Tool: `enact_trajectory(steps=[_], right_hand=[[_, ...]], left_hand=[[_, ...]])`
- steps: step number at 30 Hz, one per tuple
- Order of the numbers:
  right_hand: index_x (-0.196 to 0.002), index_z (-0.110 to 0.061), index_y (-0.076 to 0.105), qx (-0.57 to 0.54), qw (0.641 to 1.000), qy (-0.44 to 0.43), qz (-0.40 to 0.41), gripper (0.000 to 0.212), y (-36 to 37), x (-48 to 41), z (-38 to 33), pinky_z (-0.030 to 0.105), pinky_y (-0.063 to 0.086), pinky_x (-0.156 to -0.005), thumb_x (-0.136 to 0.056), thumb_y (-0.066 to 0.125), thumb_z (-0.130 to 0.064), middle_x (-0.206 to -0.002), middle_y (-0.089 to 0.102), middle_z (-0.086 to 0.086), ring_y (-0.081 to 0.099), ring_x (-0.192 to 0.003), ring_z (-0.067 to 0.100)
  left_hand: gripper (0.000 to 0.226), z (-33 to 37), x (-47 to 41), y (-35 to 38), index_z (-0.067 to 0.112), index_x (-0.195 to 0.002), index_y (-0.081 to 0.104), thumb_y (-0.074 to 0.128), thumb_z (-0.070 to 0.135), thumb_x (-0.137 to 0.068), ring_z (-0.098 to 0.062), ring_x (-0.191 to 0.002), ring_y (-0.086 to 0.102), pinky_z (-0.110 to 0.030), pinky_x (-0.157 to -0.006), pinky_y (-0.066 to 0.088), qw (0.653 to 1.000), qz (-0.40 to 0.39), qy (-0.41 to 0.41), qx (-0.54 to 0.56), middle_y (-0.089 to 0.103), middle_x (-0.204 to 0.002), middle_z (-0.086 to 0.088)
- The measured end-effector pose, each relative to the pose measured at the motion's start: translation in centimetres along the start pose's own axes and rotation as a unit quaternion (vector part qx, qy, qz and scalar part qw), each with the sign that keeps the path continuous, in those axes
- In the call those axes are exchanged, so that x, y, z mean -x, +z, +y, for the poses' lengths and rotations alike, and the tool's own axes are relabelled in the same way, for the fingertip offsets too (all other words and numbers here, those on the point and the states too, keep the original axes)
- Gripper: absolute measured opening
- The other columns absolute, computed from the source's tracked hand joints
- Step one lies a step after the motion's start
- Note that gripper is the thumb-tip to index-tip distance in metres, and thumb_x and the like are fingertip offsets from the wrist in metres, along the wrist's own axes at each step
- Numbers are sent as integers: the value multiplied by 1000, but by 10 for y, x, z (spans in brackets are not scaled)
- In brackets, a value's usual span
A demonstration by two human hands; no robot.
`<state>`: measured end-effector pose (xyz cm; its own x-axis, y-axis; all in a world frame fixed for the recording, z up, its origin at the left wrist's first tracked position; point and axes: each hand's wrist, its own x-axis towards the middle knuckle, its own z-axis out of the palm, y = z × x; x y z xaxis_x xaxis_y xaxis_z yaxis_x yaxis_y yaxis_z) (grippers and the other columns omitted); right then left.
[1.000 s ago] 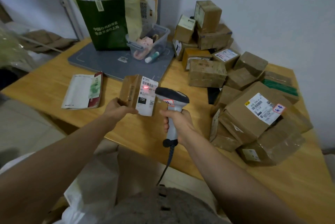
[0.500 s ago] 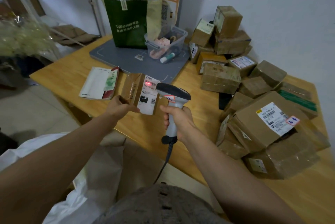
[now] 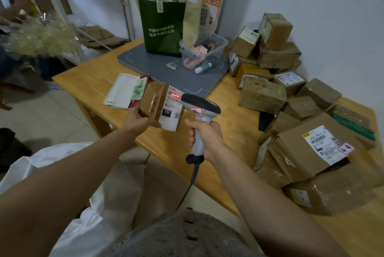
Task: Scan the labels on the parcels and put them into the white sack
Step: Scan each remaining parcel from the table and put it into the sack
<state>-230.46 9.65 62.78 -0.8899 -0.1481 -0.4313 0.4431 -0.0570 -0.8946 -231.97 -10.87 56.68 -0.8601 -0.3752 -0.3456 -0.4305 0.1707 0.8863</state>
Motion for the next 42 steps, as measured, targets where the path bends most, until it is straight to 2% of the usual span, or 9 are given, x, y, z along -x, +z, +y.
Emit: enact_trajectory(steps=[9,16,21,25,30,33,36,38,42], right_hand=[[-72,-10,59,16,999,0,-36,18,13,-3,6,24,44,-45,-83,73,-14,-50,56,1,50,-42,12],[-68,-9,56,50,994,36,-95,21,53,-9,23,24,39,-43,-82,71,-7,-49,52,4,45,-39,15],[-69,-8,59,99,982,66,-146,17,94,-13,43,25,39,-44,-82,71,-7,-51,53,5,45,-41,16],[-74,-6,60,149,968,100,-176,14,128,-15,63,25,42,-44,-80,72,-8,-53,55,6,48,-43,16],[-75,-8,64,205,947,149,-198,11,163,-19,90,27,44,-46,-80,73,-11,-50,57,3,50,-43,15],[-75,-7,63,226,939,168,-199,14,178,-24,106,28,45,-49,-80,74,-14,-52,57,3,51,-45,16],[-75,-8,63,251,931,176,-199,15,192,-27,120,29,45,-51,-79,76,-16,-54,58,4,52,-47,17],[-77,-8,64,261,925,181,-207,14,201,-30,126,28,46,-50,-79,76,-16,-56,59,4,53,-47,16],[-80,-7,65,279,919,191,-204,13,220,-37,133,27,46,-48,-80,75,-16,-56,60,4,54,-47,15]], left_hand=[[75,-13,11,-18,9,-133,47,83,15,-67,-30,-120,52,-45,-102,45,995,61,-37,68,56,-127,-9],[95,-67,34,-73,7,-147,27,78,41,-74,-31,-122,52,-49,-101,46,949,248,-53,186,48,-140,-14],[84,-120,64,-115,12,-137,43,75,54,-72,-29,-115,58,-38,-89,48,913,335,-114,201,58,-129,-10],[82,-169,90,-136,10,-137,45,75,54,-74,-33,-121,54,-51,-103,43,890,355,-202,202,56,-132,-13],[78,-225,114,-150,2,-132,48,77,45,-75,-35,-114,57,-49,-100,47,873,334,-275,225,59,-125,-18],[66,-246,118,-156,8,-131,48,71,45,-81,-35,-114,57,-49,-102,45,865,314,-302,249,59,-123,-17],[51,-261,115,-166,17,-126,48,66,43,-86,-28,-99,63,-44,-98,49,844,306,-324,298,63,-111,-11],[56,-266,109,-175,15,-130,47,67,42,-85,-25,-92,63,-40,-92,52,823,323,-333,329,62,-105,-7],[70,-275,92,-196,9,-132,48,70,48,-79,-27,-98,63,-40,-93,52,812,356,-356,295,62,-116,-11]])
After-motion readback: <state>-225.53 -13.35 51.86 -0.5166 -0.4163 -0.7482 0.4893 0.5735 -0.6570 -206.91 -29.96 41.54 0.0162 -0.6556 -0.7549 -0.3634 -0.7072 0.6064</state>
